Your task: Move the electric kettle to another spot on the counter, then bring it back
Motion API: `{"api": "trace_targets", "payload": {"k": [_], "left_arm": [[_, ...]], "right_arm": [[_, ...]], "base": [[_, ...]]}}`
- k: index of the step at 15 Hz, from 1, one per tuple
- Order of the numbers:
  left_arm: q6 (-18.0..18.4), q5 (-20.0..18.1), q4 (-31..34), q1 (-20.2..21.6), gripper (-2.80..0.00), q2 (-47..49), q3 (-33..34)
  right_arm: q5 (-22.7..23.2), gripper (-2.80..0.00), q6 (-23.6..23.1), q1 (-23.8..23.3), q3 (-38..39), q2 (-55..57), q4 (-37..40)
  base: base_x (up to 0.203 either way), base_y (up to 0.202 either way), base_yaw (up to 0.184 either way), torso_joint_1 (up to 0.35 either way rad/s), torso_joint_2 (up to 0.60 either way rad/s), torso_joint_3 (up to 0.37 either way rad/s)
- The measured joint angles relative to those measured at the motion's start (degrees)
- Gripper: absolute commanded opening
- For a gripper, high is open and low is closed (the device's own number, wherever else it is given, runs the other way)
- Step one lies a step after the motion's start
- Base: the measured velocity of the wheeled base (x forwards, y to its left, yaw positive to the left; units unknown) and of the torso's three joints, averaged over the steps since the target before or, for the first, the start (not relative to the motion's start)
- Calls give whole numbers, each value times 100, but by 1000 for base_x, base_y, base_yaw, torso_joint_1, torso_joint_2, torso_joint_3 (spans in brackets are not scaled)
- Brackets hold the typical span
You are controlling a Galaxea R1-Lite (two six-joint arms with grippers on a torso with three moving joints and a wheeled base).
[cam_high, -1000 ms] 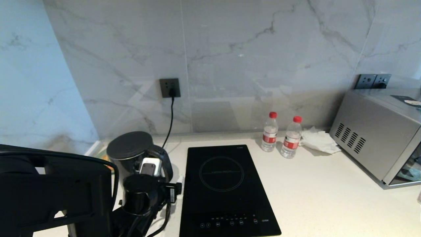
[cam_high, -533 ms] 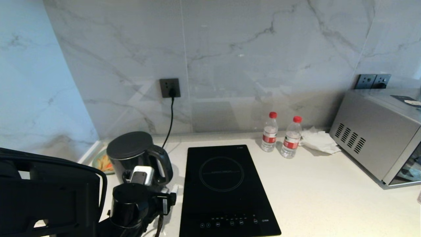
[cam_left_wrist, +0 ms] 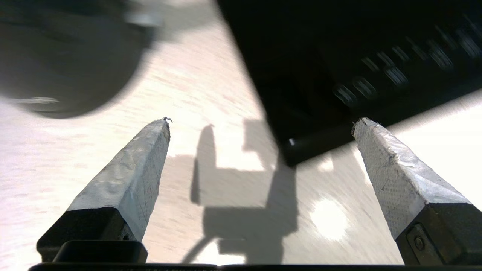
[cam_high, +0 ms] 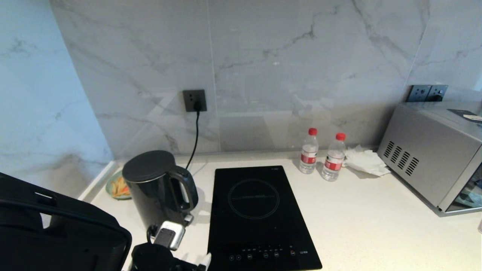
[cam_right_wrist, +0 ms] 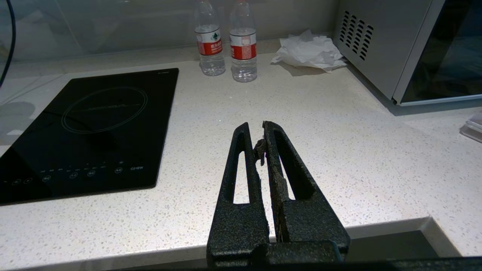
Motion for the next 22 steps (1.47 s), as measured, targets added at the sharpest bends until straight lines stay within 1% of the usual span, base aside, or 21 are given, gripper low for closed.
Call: {"api": "trace_targets", "payload": {"k": [2,3,6,8,11,15,20,22], "left_arm": [[5,-56,7,-417,0,264,-45],[0,28,1,-500,0,416,-248],[-12,569,1,-595,0,952,-1107],[-6,725,3,-598,0,1236,-1552],[-14,748,2,-466,0,1498,-2096],[8,753,3,-214,0,1669,-2599],[120,738,2,112,0,1759,-2892],[218,742,5,236,0,1804,-2961]], "right_arm": [[0,-280,2,0,0,0,0],[0,-280,2,0,0,0,-1],[-2,-280,-1,0,0,0,0],[-2,-280,-1,0,0,0,0],[1,-280,2,0,0,0,0],[1,-280,3,0,0,0,0],[0,-280,1,0,0,0,0],[-2,-280,2,0,0,0,0]], "base": [[0,0,0,0,0,0],[0,0,0,0,0,0],[0,0,0,0,0,0],[0,0,0,0,0,0],[0,0,0,0,0,0],[0,0,0,0,0,0],[0,0,0,0,0,0],[0,0,0,0,0,0]]}}
